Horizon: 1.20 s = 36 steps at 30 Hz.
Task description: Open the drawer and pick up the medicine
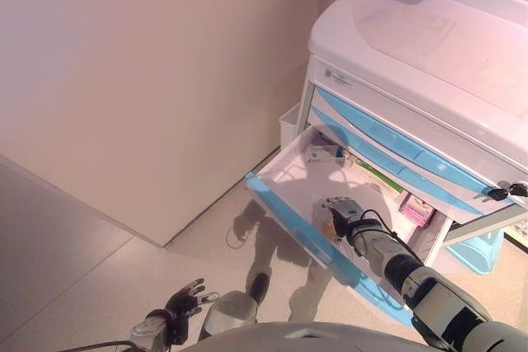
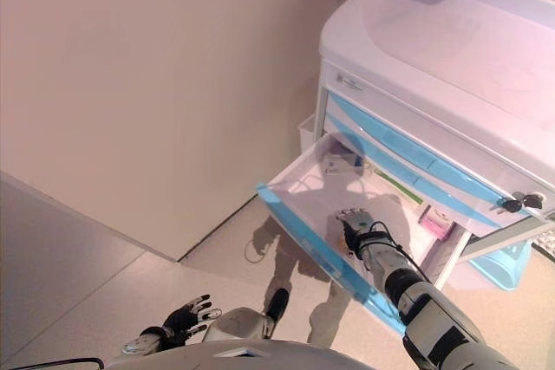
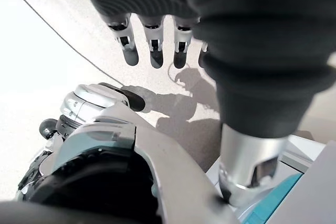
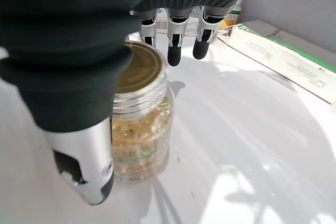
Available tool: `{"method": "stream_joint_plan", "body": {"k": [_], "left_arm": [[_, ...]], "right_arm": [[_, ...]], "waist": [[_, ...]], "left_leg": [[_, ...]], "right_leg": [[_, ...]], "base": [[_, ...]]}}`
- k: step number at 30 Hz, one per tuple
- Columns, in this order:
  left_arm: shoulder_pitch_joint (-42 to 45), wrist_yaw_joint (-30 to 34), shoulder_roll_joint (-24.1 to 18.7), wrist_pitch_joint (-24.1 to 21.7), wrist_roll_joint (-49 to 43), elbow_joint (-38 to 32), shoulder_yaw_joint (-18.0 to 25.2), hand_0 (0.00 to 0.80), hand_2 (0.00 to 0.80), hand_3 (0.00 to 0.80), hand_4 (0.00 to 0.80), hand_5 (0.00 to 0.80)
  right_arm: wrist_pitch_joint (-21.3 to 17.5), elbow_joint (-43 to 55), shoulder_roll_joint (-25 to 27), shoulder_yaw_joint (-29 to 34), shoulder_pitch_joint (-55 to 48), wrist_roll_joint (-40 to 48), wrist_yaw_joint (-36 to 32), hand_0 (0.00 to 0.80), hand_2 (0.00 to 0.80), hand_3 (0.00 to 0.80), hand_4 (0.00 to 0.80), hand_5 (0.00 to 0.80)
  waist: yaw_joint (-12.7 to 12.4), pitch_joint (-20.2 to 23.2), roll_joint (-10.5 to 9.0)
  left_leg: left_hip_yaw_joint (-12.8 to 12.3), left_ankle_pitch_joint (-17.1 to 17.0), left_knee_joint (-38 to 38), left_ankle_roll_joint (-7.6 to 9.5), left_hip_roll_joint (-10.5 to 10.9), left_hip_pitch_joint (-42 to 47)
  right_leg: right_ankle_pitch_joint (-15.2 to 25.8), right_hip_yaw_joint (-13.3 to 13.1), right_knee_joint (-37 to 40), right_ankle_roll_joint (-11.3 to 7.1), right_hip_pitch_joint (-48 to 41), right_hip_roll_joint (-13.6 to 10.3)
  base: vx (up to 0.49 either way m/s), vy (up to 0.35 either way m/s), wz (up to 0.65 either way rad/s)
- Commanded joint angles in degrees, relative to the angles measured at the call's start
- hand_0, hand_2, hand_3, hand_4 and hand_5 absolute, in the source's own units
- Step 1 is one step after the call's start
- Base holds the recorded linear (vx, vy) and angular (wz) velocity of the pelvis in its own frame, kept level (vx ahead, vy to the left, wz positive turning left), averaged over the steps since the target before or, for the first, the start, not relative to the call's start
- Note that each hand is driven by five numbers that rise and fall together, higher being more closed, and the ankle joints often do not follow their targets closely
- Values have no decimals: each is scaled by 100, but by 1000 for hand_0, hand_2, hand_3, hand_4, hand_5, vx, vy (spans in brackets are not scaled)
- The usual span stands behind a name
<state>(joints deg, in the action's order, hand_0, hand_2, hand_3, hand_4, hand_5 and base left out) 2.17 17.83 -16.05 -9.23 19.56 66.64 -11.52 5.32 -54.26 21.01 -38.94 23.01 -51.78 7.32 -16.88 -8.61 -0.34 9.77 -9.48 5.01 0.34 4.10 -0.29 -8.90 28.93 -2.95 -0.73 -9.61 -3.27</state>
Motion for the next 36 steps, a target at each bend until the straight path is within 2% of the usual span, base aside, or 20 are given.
{"method": "stream_joint_plan", "body": {"k": [1,20,21,22,23,24,36], "left_arm": [[-98,70,151,-160,-325,421,-245,0,0,0,0,0],[-85,73,192,-271,-410,584,-199,0,0,0,0,0],[-88,71,194,-269,-413,585,-200,0,0,0,0,0],[-87,63,200,-271,-414,586,-204,0,0,0,0,0],[-89,55,208,-272,-410,589,-209,0,0,0,0,0],[-94,45,214,-267,-401,586,-214,0,0,0,0,0],[-105,88,204,-230,-323,536,-218,0,0,0,0,0]], "right_arm": [[144,118,-45,60,108,122,141,0,0,0,0,0],[103,256,-22,152,-57,142,106,0,0,0,0,0],[92,262,-15,158,-54,148,101,66,66,66,66,66],[82,268,-9,161,-52,152,100,436,436,436,436,436],[90,279,-9,155,-52,156,96,690,690,690,690,690],[109,309,-15,148,-57,154,92,800,800,800,800,800],[39,480,64,177,-110,152,-54,800,800,800,800,800]], "waist": [[-57,21,-92],[19,26,-115],[22,26,-116],[25,21,-116],[28,17,-117],[35,13,-116],[85,-9,-102]], "left_leg": [[-163,591,-139,-153,-33,192],[-186,619,-149,-117,-3,252],[-185,620,-149,-117,-1,252],[-186,619,-148,-117,0,254],[-188,617,-148,-117,1,253],[-192,617,-145,-117,0,256],[-229,619,-139,-98,13,260]], "right_leg": [[509,-75,-159,-131,236,-266],[500,-148,-199,-85,252,-258],[501,-151,-199,-84,254,-258],[502,-154,-199,-84,255,-259],[504,-159,-201,-84,258,-260],[505,-166,-204,-83,262,-260],[513,-212,-219,-86,301,-267]], "base": [[0,0,0],[0,0,0],[0,0,0],[0,0,0],[0,0,0],[0,0,0],[0,0,0]]}}
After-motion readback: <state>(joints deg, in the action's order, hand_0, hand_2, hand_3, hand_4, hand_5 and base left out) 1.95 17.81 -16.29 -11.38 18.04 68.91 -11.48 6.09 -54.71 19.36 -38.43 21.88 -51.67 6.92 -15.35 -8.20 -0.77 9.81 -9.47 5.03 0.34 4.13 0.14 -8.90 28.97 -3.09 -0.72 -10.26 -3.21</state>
